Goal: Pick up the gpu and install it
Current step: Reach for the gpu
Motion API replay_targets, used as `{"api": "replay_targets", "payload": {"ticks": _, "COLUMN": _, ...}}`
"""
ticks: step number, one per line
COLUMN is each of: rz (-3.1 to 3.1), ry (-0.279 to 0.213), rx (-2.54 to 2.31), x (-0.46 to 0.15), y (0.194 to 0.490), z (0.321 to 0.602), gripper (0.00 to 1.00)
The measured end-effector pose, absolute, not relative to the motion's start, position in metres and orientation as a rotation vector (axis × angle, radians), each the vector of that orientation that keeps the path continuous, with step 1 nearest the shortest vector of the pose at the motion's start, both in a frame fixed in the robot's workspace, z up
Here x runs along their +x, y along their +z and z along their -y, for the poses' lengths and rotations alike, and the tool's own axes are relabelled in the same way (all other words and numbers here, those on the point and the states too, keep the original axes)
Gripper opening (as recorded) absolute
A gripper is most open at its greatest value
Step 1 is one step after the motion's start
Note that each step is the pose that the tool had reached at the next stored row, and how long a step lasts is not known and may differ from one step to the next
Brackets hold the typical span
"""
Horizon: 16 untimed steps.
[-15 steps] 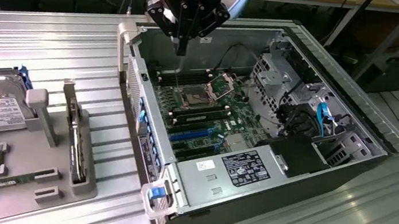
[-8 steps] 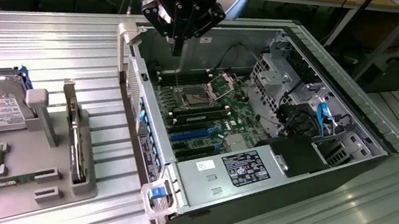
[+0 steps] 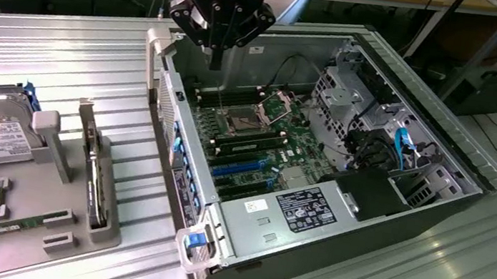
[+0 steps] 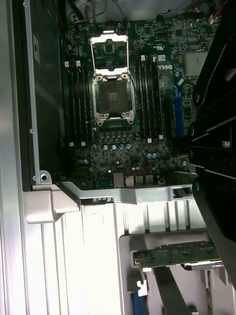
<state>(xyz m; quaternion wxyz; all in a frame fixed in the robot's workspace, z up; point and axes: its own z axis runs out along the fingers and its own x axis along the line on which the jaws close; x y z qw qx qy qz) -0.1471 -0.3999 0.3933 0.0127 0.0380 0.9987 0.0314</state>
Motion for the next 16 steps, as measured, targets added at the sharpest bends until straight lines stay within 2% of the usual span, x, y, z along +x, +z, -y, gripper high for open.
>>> {"api": "replay_targets", "payload": {"ticks": 16, "rz": -3.112, "ry": 0.098, "rx": 0.118, "x": -0.165, "y": 0.393, "z": 0.400, "gripper": 0.11}}
